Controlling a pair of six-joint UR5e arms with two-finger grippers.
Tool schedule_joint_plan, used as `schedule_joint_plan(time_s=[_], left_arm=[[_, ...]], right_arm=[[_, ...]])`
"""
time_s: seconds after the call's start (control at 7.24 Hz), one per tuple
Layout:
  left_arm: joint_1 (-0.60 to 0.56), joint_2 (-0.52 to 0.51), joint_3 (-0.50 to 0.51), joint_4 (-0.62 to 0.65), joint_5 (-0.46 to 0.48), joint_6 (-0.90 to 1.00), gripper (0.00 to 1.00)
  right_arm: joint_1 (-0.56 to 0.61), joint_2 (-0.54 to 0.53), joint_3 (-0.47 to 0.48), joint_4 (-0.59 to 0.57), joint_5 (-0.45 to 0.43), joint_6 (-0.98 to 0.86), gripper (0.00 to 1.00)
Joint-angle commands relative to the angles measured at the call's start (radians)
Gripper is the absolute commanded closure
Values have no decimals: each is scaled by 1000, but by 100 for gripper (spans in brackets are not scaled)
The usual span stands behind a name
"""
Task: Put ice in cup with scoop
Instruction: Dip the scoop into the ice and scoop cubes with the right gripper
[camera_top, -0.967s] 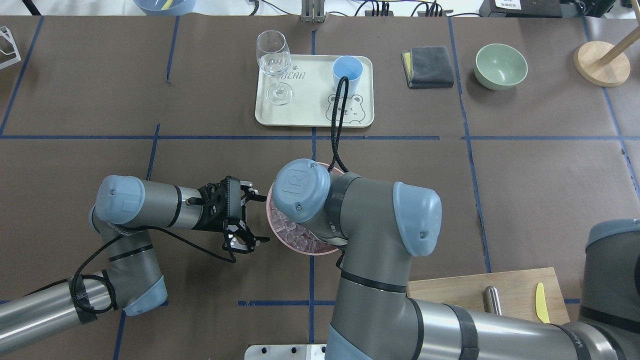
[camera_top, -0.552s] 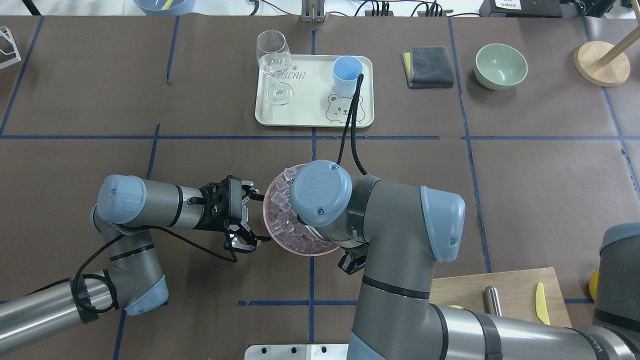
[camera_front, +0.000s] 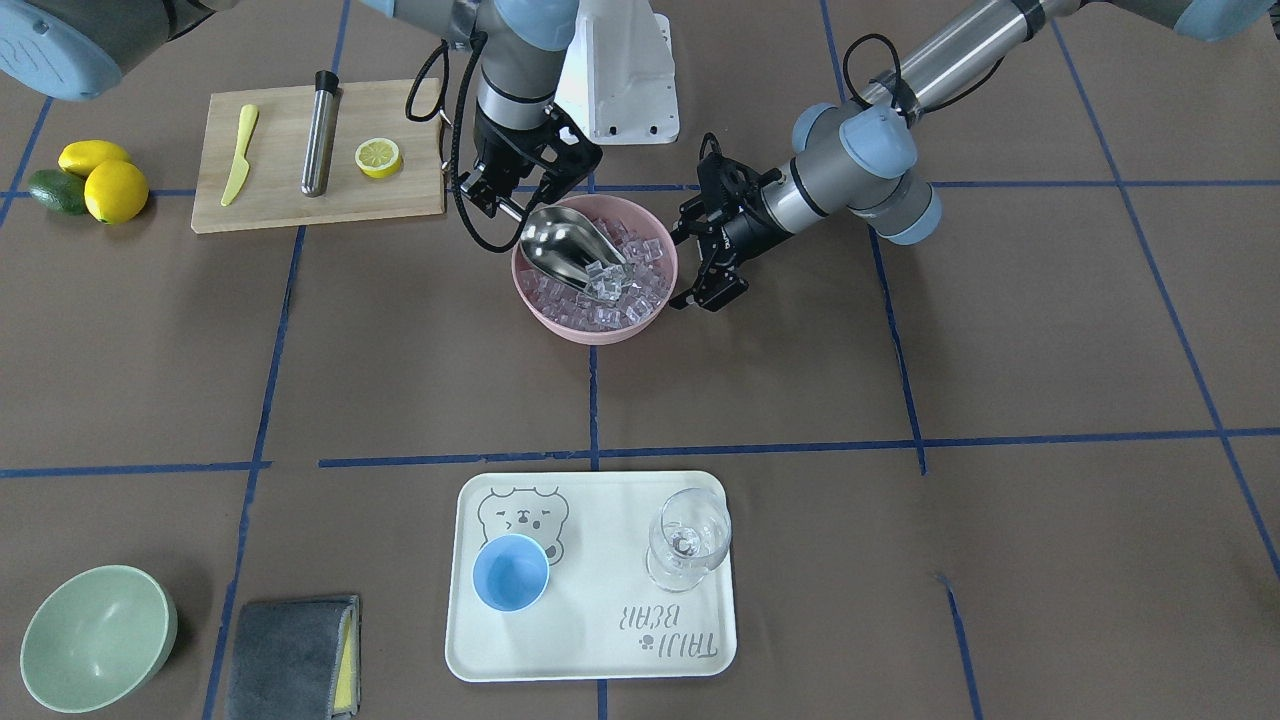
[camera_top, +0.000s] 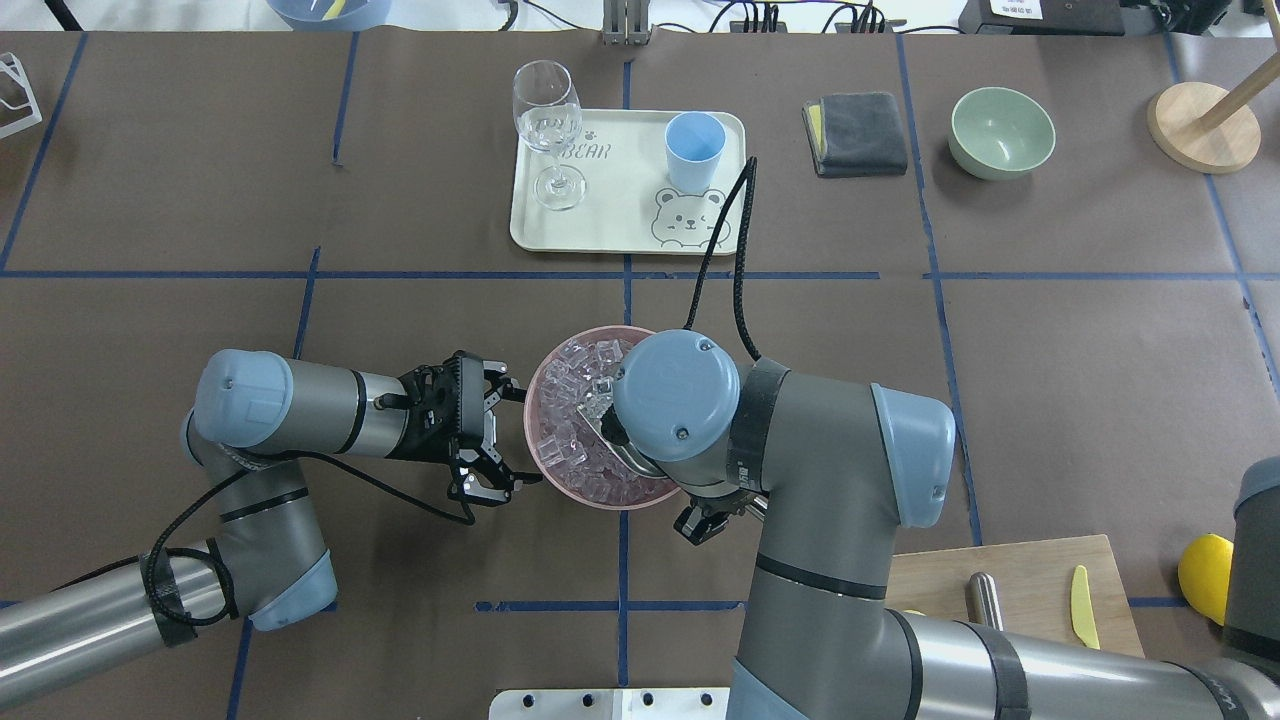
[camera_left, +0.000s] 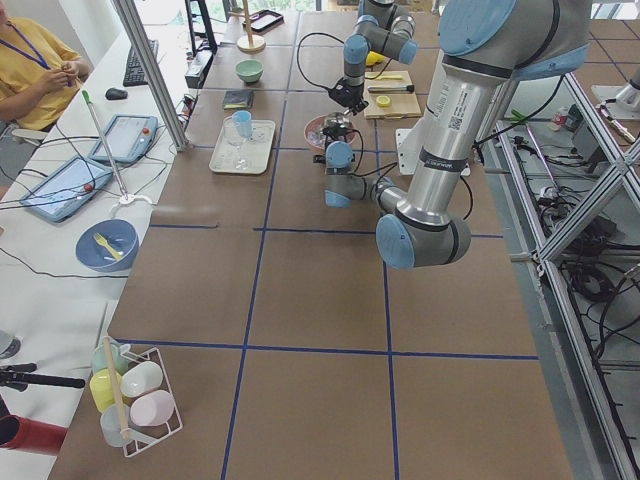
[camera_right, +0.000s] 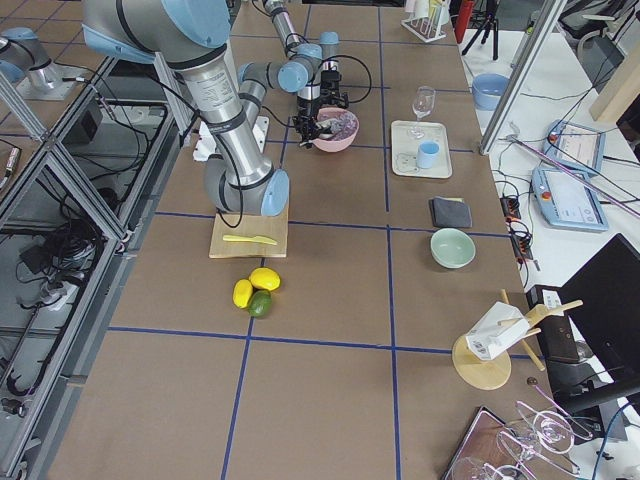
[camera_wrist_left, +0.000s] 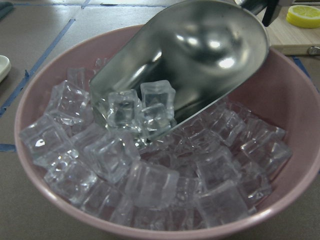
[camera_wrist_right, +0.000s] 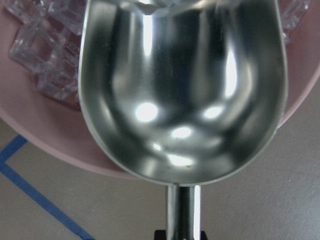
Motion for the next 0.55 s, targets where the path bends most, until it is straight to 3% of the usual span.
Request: schedule_joint_plan(time_s=[0.0, 0.41], left_arm=[[0, 0, 0, -1, 0, 0, 0], [0, 0, 1, -1, 0, 0, 0]], right_arm=[[3, -27, 78, 23, 0, 35, 100], [12, -74, 175, 118, -26, 118, 100]])
